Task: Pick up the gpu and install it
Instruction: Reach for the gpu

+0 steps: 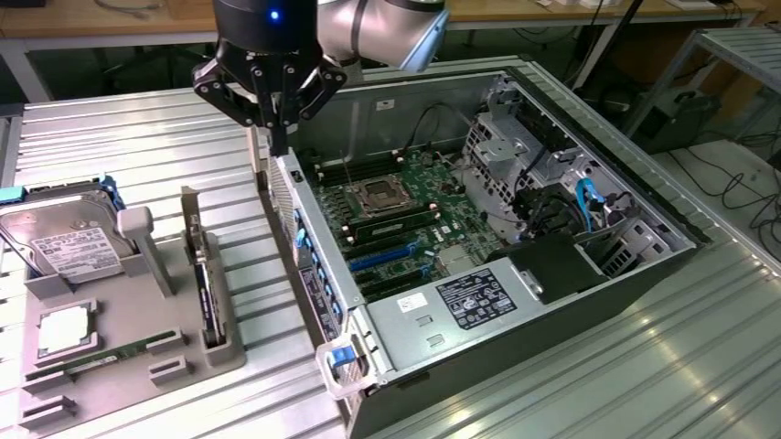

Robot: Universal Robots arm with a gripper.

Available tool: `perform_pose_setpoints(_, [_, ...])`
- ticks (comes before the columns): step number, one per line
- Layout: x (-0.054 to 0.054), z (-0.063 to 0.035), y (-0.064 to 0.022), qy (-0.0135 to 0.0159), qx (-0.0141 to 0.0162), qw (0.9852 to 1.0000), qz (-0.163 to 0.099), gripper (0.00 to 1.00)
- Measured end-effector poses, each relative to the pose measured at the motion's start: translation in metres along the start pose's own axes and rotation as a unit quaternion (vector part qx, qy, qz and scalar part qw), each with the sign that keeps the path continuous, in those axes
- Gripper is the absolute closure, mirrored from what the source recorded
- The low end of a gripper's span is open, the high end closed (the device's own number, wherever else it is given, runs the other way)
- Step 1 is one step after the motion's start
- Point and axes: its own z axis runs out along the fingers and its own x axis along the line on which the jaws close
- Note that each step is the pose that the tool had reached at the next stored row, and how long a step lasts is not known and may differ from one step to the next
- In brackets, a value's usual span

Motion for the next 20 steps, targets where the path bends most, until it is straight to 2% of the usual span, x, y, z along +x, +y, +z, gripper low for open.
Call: perform_pose_setpoints(20, [0.018,0.0003,-0.0049,0.0000,0.0000,1.0000,-0.001,0.89])
